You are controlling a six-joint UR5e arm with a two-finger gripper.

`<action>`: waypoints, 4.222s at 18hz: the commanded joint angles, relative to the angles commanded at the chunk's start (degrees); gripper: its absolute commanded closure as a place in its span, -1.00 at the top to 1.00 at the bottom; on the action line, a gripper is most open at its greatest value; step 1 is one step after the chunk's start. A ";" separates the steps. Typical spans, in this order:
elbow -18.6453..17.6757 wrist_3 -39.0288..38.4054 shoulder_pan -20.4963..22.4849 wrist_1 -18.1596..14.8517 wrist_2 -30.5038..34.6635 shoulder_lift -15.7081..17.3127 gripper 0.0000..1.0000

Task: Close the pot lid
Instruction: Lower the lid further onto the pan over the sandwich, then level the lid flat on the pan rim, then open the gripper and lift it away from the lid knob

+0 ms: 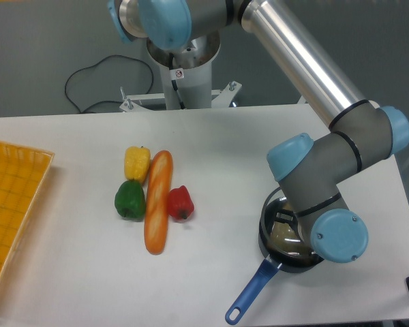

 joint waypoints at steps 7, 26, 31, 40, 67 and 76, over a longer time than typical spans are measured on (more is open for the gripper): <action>-0.09 -0.70 -0.09 0.09 0.00 -0.09 0.15; -0.09 -0.79 -0.35 0.26 0.70 -0.62 0.44; -0.17 -0.62 -0.35 0.26 0.70 -0.44 0.82; -1.58 0.09 -0.09 0.35 -0.17 2.28 1.00; -31.72 35.40 10.19 20.13 -9.57 29.35 1.00; -36.65 50.89 19.77 20.04 -10.90 34.97 1.00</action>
